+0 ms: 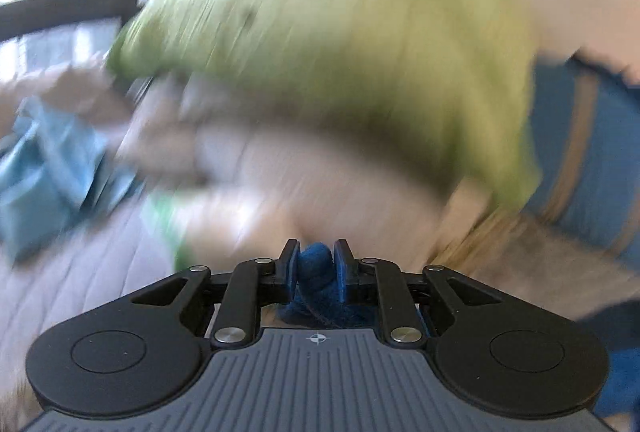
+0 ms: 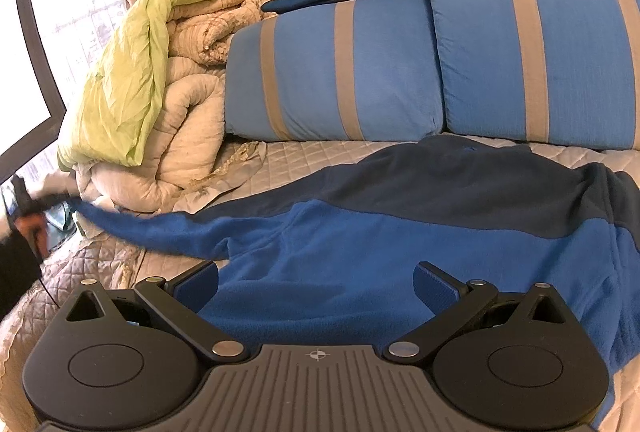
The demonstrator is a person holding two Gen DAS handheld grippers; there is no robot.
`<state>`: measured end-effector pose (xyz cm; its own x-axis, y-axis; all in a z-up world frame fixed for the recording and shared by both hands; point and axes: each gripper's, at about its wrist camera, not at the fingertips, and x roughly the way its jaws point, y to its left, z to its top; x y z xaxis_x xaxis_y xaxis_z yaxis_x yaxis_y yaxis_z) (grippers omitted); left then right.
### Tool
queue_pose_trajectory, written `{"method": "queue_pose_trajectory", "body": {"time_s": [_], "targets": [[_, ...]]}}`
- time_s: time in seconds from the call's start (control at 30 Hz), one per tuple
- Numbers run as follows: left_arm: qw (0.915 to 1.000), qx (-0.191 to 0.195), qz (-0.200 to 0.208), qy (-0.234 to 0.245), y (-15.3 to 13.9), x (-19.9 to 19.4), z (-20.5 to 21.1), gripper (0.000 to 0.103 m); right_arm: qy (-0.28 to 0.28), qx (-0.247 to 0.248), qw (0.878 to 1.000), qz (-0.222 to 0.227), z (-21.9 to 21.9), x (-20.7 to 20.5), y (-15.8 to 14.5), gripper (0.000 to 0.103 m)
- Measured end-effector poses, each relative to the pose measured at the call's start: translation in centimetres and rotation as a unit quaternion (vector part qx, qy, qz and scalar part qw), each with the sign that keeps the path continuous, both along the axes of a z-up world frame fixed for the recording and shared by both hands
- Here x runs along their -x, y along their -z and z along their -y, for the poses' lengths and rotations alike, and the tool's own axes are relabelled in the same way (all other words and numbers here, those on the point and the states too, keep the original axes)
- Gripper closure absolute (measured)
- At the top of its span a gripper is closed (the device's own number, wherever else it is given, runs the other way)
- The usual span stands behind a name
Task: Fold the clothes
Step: 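Hold the sleeve stretched out and lower it onto the bed with the left tool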
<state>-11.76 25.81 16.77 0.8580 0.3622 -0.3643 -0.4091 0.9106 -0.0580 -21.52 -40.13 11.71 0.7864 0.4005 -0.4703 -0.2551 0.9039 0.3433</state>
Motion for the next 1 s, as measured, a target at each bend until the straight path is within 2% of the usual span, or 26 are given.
{"method": "queue_pose_trajectory", "body": {"time_s": [0.03,0.07,0.2,0.3,0.33,0.37,0.4,0.47,0.5,0.6,0.67,0.73,0.87,0.93,1.0], "targets": [[0.9994,-0.004,0.033,0.008,-1.5,0.7,0.1,0.084,0.000,0.000,1.000,-0.001,0.0,0.0,0.0,0.000],[0.9983,-0.010,0.057,0.003,-2.3,1.4,0.1,0.101,0.001,-0.001,1.000,-0.001,0.0,-0.1,0.0,0.000],[0.9939,-0.023,0.055,-0.092,1.3,2.9,-2.1,0.102,0.003,0.000,1.000,0.002,-0.2,0.0,0.0,0.000],[0.9921,0.062,-0.003,-0.109,7.3,3.9,-4.4,0.100,0.003,0.003,1.000,0.002,-0.3,0.0,0.0,0.000],[0.9892,0.090,-0.023,-0.114,9.3,4.2,-5.1,0.097,0.004,0.006,1.000,0.002,-0.4,0.0,0.0,0.000],[0.9853,0.119,-0.038,-0.117,11.1,4.5,-5.8,0.090,0.003,0.007,1.000,0.001,-0.5,-0.1,0.0,0.000],[0.9821,0.146,-0.041,-0.113,12.3,5.0,-6.0,0.086,0.004,0.008,1.000,-0.002,-0.5,-0.2,0.0,0.000],[0.9761,0.187,-0.052,-0.097,13.8,5.4,-6.0,0.070,0.004,0.007,1.000,-0.005,-0.5,-0.3,0.1,0.000],[0.9728,0.207,-0.054,-0.089,14.4,5.6,-6.1,0.067,0.005,0.007,1.000,-0.006,-0.5,-0.3,0.1,0.000],[0.9635,0.260,-0.021,-0.062,15.0,6.2,-6.4,0.049,0.005,0.012,1.000,-0.006,-0.7,-0.3,0.1,0.000],[0.9401,0.337,0.028,-0.044,15.5,6.5,-7.4,0.038,0.006,0.014,1.000,-0.008,-0.7,-0.4,0.1,0.000],[0.9099,0.408,0.064,-0.038,16.4,6.3,-8.3,0.037,0.007,0.014,1.000,-0.008,-0.7,-0.3,0.1,0.000],[0.8596,0.502,0.077,-0.059,17.7,5.2,-8.9,0.037,0.010,0.013,1.000,-0.010,-0.8,-0.4,0.1,0.000],[0.8356,0.541,0.051,-0.079,18.5,4.3,-8.8,0.037,0.011,0.012,1.000,-0.010,-0.7,-0.4,0.1,0.000],[0.8099,0.577,0.045,-0.098,19.1,4.1,-8.6,0.037,0.013,0.012,1.000,-0.009,-0.7,-0.5,0.1,0.000]]}}
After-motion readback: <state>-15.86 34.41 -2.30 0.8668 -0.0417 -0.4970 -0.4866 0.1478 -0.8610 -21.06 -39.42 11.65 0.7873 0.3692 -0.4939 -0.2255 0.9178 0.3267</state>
